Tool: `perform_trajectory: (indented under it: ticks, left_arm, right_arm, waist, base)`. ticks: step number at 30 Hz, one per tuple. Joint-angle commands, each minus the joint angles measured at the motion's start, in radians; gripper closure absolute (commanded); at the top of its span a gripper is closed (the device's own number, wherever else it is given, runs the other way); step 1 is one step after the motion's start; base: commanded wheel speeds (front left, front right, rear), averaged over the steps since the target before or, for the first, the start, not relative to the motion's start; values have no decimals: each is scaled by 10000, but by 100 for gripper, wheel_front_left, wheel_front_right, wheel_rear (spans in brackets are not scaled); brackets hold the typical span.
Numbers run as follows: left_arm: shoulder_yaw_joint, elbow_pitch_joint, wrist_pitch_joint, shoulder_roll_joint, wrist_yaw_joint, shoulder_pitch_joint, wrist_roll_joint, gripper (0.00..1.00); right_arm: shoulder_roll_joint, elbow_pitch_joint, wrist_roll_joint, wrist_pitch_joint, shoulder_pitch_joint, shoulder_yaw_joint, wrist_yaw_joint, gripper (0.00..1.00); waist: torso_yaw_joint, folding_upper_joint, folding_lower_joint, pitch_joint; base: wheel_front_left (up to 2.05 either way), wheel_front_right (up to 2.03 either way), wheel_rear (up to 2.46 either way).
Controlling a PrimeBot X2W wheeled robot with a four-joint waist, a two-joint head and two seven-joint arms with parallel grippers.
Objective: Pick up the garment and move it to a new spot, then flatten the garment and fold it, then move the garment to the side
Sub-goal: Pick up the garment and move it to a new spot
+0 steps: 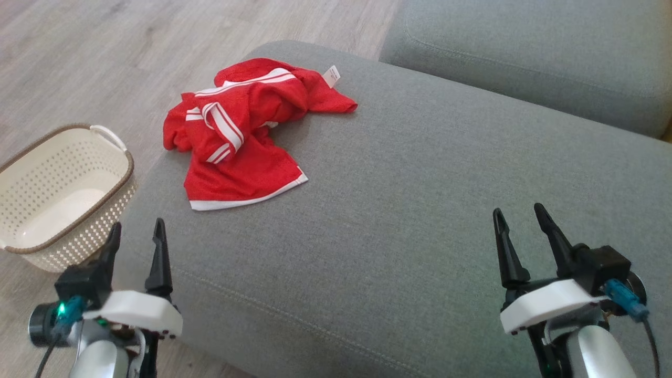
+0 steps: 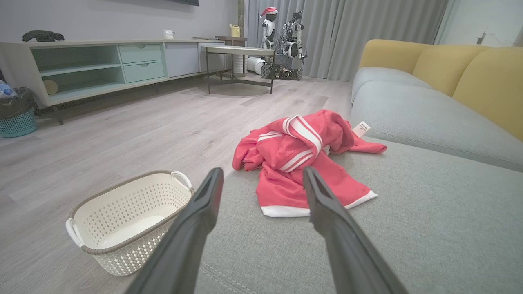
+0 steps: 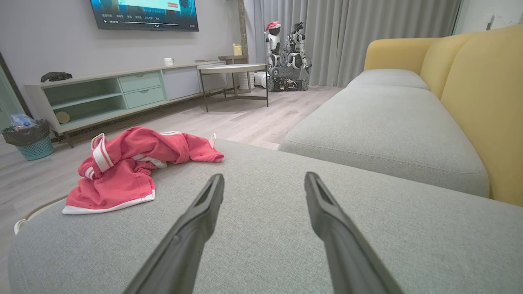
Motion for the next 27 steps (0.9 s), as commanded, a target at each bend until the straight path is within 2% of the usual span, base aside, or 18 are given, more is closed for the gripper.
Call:
perform_trajectory:
  ticks: [1,9,14,19,27]
  left_arm:
    - [344,-351,-124,174,-52,-700,-61,0]
    - [365,-76,-124,174,-313,-2171,-303,0]
    - [597,637,-124,234,-541,-3562,-601,0]
    - [679,2227,-105,488,-1011,-5290,-879,0]
    - [342,5679,260,1108,-1494,-7908,-942,0]
  right_arm:
    - [-51,-386,-43,14,-386,215,-7,0]
    - [-51,-951,-461,414,-828,65,-7,0]
    - [-51,-1468,-858,779,-1242,2,-7,0]
    - [-51,-1936,-1162,1037,-1723,28,-7,0]
    - [-51,-2280,-1391,1235,-2493,357,-7,0]
  waist:
    - [-32,0,0,51]
    - [-535,0,0,1178]
    - [-976,0,0,2205]
    - [-1368,0,0,3146]
    - [-1961,0,0,4354]
  base:
    - [0,0,0]
    - [0,0,0]
    - [0,0,0]
    - [0,0,0]
    - [0,0,0]
